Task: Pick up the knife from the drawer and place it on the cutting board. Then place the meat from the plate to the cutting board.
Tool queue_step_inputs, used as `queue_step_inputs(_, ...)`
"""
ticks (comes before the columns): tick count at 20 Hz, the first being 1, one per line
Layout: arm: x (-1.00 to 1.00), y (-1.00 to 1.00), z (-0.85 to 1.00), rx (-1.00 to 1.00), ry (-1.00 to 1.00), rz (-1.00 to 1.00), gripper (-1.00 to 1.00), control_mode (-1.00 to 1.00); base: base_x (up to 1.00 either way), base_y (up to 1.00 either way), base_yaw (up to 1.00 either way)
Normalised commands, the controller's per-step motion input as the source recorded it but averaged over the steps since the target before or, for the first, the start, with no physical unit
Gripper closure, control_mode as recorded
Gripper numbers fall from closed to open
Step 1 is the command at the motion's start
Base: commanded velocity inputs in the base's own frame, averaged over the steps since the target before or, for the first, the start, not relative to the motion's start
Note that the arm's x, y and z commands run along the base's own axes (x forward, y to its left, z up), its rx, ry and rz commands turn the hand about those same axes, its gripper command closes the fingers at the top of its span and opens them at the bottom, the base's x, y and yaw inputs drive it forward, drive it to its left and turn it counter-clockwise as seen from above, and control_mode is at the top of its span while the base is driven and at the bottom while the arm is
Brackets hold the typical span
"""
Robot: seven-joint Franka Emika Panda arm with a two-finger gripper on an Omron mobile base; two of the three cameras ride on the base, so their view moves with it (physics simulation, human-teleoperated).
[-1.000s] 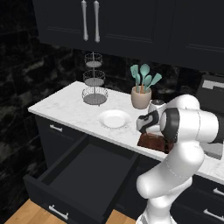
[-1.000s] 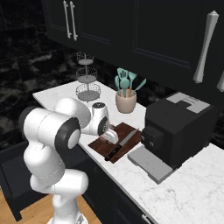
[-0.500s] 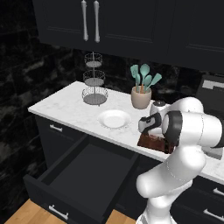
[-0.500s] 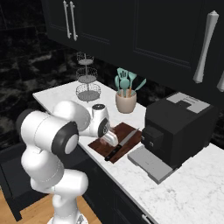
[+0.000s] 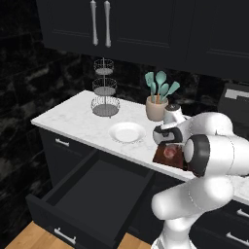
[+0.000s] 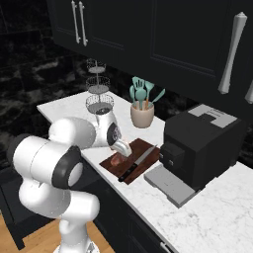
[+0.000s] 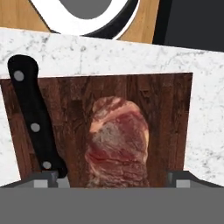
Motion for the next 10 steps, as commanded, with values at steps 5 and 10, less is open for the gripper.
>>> queue_step_inputs(5,-0.30,0.32,0.74,-0.13,-0.01,0.00,-1.00,-1.00,0.00,0.00,0.00)
queue_step_inputs(10,-0.48,0.60,0.70,-0.07,0.00,0.13,-1.00,-1.00,0.00,0.00,0.00)
